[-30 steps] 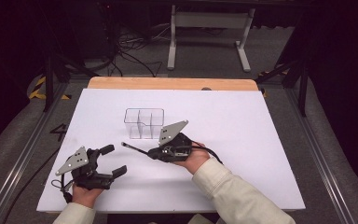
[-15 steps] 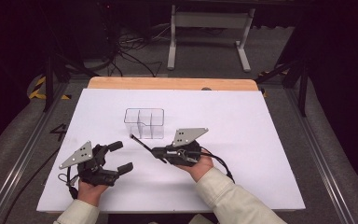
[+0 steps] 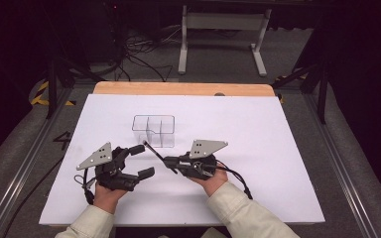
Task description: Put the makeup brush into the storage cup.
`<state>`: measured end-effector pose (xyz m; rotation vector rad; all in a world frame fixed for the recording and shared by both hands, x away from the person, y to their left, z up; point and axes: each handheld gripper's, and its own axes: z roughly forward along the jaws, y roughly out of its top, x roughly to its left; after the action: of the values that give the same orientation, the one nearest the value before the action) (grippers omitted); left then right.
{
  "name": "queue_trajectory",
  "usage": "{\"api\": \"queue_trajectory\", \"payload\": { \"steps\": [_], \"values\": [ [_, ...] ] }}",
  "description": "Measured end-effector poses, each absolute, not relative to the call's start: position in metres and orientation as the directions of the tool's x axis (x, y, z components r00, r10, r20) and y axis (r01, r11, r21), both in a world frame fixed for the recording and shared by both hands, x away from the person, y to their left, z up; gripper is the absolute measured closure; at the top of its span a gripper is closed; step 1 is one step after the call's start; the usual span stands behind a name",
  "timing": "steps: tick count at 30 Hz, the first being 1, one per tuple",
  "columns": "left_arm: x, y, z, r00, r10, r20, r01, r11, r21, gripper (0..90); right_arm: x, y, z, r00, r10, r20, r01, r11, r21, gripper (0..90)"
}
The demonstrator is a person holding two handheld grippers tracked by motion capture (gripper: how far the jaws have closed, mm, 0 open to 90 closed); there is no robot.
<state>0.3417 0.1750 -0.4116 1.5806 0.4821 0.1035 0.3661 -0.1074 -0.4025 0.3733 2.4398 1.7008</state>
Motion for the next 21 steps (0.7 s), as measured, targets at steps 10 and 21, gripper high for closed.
{"api": "queue_trajectory", "payload": {
  "steps": [10,21],
  "values": [
    [0.348,0.159,-0.406,0.917,0.329,-0.225,0.236,0.008,0.972,24.8,0.365,-0.108,-0.408,-0.955,0.293,0.037,0.127,0.294,0.947,84.0],
    [0.348,0.152,-0.403,0.919,0.338,-0.203,0.218,-0.007,0.976,63.3,0.364,-0.107,-0.411,-0.957,0.284,0.052,0.135,0.280,0.950,84.0]
  ]
}}
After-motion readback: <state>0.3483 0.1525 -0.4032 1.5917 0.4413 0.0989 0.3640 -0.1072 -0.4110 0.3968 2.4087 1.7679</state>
